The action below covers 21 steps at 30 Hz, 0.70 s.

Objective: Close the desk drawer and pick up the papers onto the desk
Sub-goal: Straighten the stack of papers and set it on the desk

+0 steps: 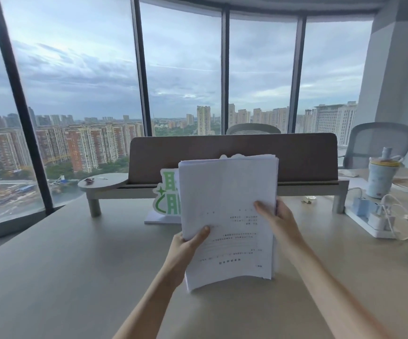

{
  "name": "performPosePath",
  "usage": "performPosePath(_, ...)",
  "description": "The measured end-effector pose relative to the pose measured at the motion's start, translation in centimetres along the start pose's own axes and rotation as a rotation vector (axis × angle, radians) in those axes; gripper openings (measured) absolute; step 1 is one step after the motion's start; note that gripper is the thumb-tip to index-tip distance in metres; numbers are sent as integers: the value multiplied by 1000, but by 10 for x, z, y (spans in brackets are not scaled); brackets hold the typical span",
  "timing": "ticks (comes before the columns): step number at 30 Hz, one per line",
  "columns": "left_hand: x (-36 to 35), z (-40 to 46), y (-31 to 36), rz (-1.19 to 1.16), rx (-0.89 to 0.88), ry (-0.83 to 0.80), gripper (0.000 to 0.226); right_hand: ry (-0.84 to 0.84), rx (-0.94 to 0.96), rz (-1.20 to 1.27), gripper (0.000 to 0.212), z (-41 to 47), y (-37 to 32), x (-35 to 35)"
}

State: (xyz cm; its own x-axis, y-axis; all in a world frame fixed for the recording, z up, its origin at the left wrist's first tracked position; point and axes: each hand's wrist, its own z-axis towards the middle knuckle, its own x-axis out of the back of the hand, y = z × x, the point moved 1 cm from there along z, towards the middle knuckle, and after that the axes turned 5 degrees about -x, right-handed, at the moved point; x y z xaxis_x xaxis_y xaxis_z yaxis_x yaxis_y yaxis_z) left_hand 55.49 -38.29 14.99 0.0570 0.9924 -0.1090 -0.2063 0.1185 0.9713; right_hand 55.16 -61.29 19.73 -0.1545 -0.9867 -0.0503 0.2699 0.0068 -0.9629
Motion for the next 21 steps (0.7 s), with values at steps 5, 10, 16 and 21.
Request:
performPosePath(5,-5,-7,7,23,-61,67,25,65,38,60,18,-11,17,-10)
performPosePath(10,6,-10,24,36,-134,94,17,66,81,51,25,-9,8,-24)
performPosePath(16,26,-14,-9,85,-54,34,28,18,-6,61,25,-9,42,-27)
performPosePath(21,22,-13,-15,94,-47,76,18,-7,-26,31,11,-8,57,-34)
